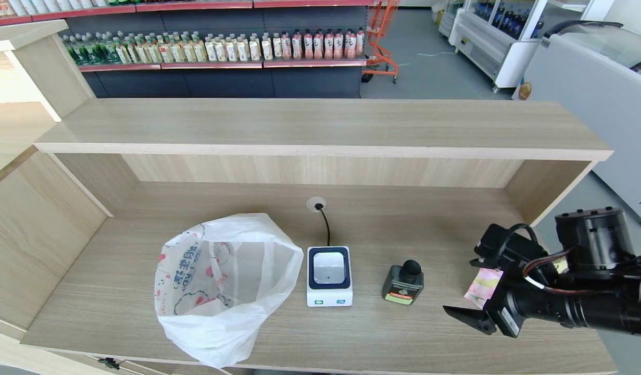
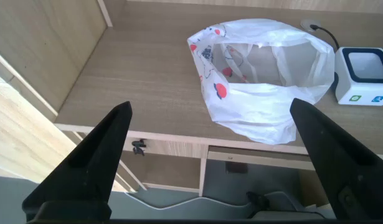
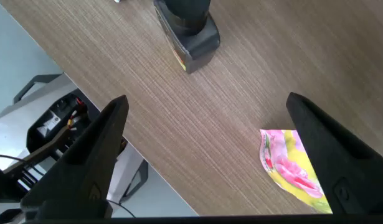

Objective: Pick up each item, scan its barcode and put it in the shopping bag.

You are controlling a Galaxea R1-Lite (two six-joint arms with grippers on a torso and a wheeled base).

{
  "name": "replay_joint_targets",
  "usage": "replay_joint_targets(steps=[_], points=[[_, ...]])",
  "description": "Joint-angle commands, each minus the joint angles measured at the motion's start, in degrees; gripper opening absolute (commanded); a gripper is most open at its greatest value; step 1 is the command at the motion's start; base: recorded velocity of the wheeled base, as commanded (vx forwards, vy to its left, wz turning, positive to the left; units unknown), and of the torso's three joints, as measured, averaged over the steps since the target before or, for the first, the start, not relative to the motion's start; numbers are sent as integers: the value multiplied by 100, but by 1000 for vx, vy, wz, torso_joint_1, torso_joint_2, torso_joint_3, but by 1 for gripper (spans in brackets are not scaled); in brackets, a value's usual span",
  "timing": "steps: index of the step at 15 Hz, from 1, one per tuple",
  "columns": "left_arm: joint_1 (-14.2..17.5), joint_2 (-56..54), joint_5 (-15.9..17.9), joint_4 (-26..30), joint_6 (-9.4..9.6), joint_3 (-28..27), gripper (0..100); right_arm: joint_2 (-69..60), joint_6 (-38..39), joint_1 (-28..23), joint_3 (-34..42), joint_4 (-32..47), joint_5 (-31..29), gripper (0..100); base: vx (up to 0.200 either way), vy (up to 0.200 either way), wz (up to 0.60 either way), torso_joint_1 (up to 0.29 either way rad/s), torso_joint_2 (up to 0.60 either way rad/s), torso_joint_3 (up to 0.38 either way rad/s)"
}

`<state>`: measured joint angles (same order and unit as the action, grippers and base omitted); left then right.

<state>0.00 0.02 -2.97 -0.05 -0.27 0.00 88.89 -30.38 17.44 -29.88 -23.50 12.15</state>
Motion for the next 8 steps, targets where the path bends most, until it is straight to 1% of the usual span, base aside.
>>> replay_joint_targets(steps=[1, 2, 3, 5, 8], points=[[0, -2, -1, -4, 0, 0, 100, 313, 6, 57, 193, -119, 6, 100, 0, 0, 0, 0, 0, 0], [0, -2, -1, -4, 0, 0, 100, 304, -3, -13, 316, -172, 15, 100, 0, 0, 0, 0, 0, 0], [0, -2, -1, -4, -8, 0, 100, 366, -3, -101, 474, -383, 15, 100, 0, 0, 0, 0, 0, 0], [0, -2, -1, 5, -8, 0, 100, 656, 6, -118, 1037, -1350, 15, 100, 0, 0, 0, 0, 0, 0], [0, -2, -1, -4, -8, 0, 100, 972, 76, -118, 1028, -1649, 77, 100, 0, 0, 0, 0, 0, 0]])
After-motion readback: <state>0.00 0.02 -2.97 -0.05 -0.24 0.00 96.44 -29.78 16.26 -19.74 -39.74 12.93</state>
